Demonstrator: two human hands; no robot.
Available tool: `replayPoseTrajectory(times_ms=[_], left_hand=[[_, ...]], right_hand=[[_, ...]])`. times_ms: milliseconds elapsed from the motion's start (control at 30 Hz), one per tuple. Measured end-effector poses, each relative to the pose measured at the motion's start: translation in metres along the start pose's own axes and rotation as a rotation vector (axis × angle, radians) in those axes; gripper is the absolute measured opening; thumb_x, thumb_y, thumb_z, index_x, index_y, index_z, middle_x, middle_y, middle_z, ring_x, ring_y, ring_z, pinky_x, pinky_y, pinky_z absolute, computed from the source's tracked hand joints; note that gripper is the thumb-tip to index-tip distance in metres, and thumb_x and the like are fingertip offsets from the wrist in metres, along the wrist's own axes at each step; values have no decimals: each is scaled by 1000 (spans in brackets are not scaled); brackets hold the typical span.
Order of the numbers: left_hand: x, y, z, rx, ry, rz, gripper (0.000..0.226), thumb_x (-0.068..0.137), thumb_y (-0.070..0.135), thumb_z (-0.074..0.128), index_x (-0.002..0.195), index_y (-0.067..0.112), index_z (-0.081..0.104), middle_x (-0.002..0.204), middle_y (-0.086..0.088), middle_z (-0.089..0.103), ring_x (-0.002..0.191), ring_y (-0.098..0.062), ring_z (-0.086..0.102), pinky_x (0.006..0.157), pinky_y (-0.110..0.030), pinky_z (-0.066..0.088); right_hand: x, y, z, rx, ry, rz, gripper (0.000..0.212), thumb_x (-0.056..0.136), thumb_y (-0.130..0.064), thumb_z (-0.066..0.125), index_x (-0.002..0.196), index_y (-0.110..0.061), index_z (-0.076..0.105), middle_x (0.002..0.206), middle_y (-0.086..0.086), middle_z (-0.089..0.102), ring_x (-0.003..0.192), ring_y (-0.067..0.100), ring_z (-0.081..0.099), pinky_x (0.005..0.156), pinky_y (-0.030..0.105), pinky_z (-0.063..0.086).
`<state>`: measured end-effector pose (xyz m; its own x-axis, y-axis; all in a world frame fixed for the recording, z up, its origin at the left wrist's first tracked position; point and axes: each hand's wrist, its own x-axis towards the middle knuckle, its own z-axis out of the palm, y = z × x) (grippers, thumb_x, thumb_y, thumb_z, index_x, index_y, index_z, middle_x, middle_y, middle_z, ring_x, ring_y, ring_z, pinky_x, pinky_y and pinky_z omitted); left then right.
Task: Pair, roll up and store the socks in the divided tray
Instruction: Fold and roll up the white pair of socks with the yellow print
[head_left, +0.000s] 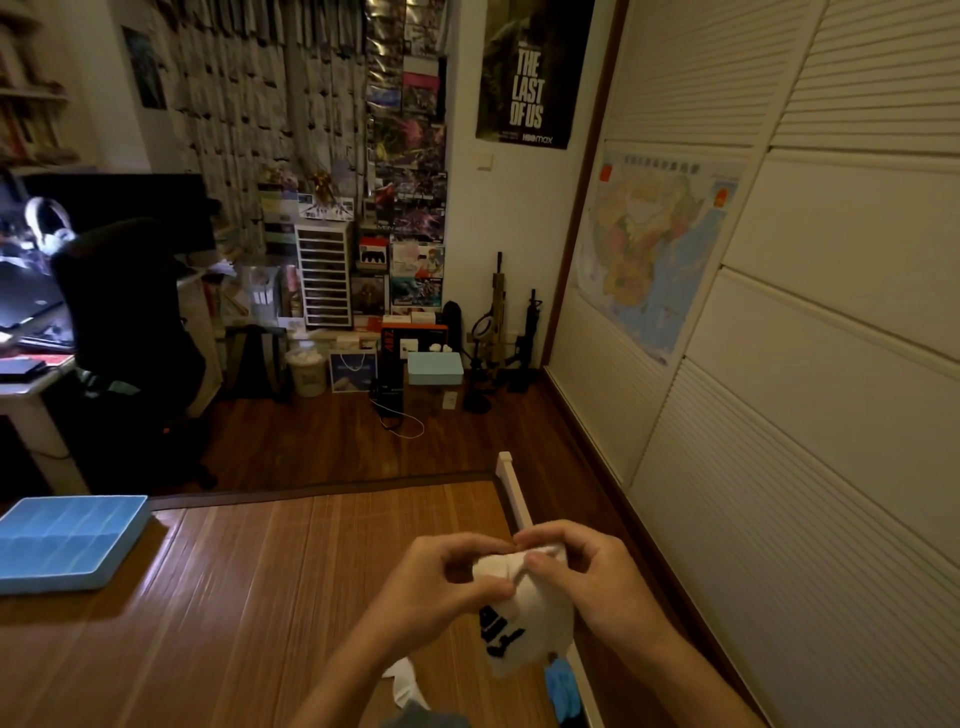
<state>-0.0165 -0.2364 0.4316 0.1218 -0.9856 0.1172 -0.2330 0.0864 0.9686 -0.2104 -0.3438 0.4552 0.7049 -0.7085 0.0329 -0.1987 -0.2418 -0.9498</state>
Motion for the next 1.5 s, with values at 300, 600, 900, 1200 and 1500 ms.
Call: replayPoseTrajectory(times_ms=[300,600,900,1200,1500], left_hand=[[-2,-1,2,152,96,119,34,88,31,73,109,56,66,115,23,68,107,-5,68,85,-29,61],[-8,7,-3,-80,-144,-52,29,96,39,66,125,37,67,121,10,70,113,-17,68,92,-35,59],[-8,8,2,-67,-63,42,26,95,36,68,121,36,72,117,2,75,107,-18,72,85,-30,60],[-8,9,-7,-139,-118,-19,42,90,25,76,131,31,65,128,2,68,115,-24,69,92,-37,59],[-11,11,-7,-306,-146,-102,39,95,46,67,129,27,68,126,-1,69,118,-25,66,97,-39,57]], right_hand=[[2,-4,-12,-187,-136,-78,21,98,-34,62,117,-36,71,111,-16,70,108,6,65,91,30,58],[-6,3,-6,-282,-44,-246,28,95,-26,66,116,-45,67,115,-26,67,113,0,62,92,19,53],[-5,-4,-12,-247,-109,-186,23,97,-28,65,118,-37,68,114,-19,68,112,3,63,93,29,57],[-8,-8,-17,-390,-138,-301,26,97,-22,64,120,-33,68,107,-27,68,101,2,65,83,19,53],[-12,-6,-12,-477,-26,-518,33,96,-25,59,128,-26,64,117,-20,66,110,-1,64,90,17,54]])
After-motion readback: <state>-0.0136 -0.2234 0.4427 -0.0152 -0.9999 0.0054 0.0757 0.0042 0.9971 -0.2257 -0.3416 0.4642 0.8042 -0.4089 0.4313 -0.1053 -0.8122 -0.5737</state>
